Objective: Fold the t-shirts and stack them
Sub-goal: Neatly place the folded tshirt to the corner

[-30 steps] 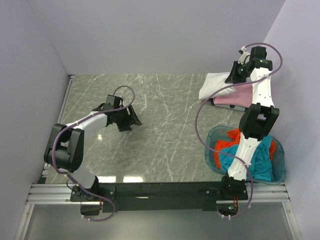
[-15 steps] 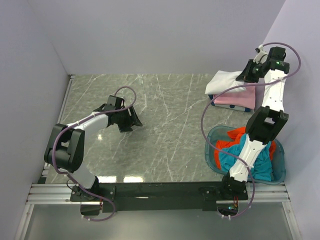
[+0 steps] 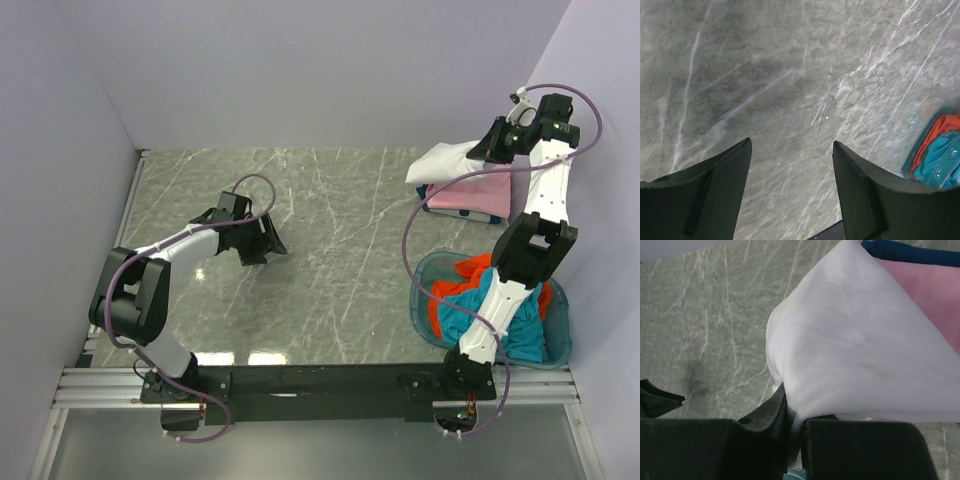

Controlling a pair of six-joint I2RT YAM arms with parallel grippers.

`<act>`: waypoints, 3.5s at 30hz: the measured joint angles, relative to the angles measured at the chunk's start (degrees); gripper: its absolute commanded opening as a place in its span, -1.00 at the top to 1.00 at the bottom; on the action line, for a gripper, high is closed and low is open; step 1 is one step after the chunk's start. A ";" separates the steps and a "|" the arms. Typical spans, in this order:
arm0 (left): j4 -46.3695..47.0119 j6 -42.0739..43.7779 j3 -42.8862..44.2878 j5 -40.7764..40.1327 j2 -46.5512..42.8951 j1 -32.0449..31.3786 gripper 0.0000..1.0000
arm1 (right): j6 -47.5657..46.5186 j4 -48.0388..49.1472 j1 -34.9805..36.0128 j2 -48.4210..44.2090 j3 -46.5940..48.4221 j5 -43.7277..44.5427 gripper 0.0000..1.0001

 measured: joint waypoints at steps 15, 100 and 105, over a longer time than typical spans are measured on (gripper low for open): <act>-1.33 0.02 1.36 -0.20 0.20 -1.44 -0.43 | 3.91 4.87 0.37 1.46 6.36 -5.97 1.00; -5.73 2.45 6.60 -4.02 5.31 -5.62 -0.43 | -7.67 4.17 -3.50 4.22 -5.27 15.82 1.00; -6.29 2.97 7.19 -4.04 5.44 -5.73 -0.45 | -6.27 4.39 -3.50 4.76 -4.85 18.67 0.13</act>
